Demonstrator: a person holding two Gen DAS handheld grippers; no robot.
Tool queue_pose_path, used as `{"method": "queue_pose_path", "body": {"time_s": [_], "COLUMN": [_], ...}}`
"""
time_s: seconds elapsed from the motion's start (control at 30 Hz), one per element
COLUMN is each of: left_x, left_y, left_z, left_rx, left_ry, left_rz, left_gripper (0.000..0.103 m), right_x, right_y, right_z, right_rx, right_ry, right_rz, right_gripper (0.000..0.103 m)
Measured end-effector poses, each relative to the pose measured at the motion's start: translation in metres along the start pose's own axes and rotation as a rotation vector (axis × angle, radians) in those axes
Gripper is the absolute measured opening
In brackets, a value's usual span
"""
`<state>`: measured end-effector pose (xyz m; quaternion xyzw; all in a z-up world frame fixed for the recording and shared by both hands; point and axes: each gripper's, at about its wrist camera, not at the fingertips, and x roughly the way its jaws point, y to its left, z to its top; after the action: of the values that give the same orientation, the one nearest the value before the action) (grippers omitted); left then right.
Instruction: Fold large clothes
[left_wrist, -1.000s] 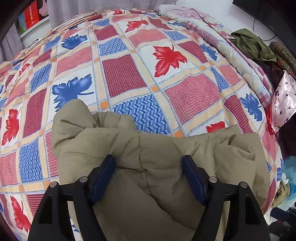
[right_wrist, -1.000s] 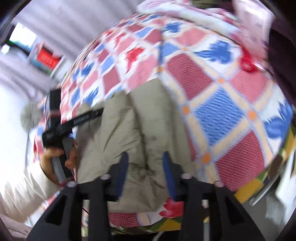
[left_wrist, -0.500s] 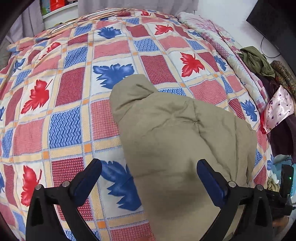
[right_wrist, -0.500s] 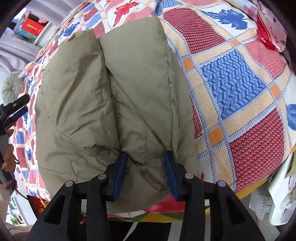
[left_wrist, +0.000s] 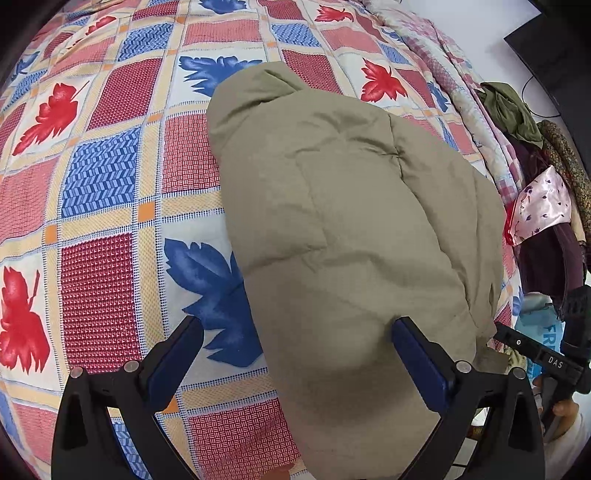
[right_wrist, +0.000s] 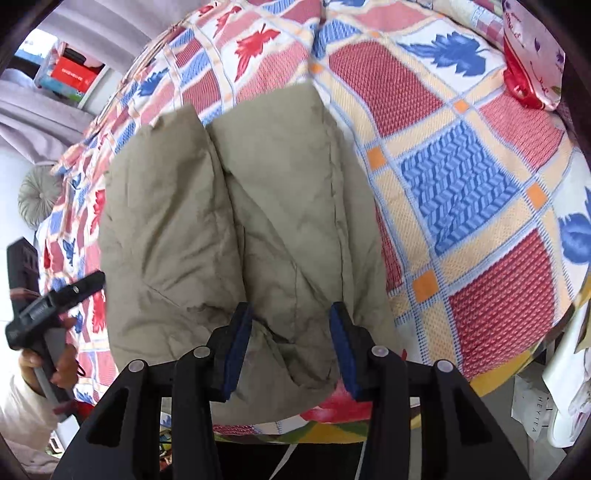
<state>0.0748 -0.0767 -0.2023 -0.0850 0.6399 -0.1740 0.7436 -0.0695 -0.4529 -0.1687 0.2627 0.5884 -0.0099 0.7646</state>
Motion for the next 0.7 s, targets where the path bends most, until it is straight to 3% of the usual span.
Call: {"method": "queue_pose_path", "body": {"time_s": [0.17,0.33,0.37,0.4,0.43,0.6,0.7], "left_x": [0.002,0.009,0.011,0.014,0.016,0.021,0.026], "left_y": [0.001,0.010,0.012,0.014,0.015,0.015,0.019], "left_z": [-0.002,-0.002,-0.002,-0.002,-0.002,0.001,0.007], "left_rx": [-0.008,-0.049,-0.059,-0.065,-0.068,-0.065,-0.086], "left_ry": [0.006,0.019,0.026,0.033,0.038,0.053,0.074], "left_rz": [-0.020,-0.089,-0.097,-0.101,-0.104,-0.128,-0.222], "left_gripper": [0.102,0.102,0.102,0.102,0.102,0.102,0.102], "right_x": [-0.004,0.001,0.000,0.000,0.003,0.007,0.016], "right_y": [0.010,0.011,0.010,0.008,0.007,-0.012,-0.022], "right_z": [0.015,0.024,0.025,0.027,0.031,0.042,0.051], "right_rx": [-0.015,-0.043,-0.049,-0.053,-0.052,0.006,0.028], "right_ry": [-0.016,-0.005,-0.003,-0.002,-0.002,-0.013,0.006], "right_rz": [-0.024,-0.040,-0.040,-0.038,-0.033,0.023,0.067], "right_gripper": [0.057,0.061,0.068,0.086,0.089,0.089,0.089]}}
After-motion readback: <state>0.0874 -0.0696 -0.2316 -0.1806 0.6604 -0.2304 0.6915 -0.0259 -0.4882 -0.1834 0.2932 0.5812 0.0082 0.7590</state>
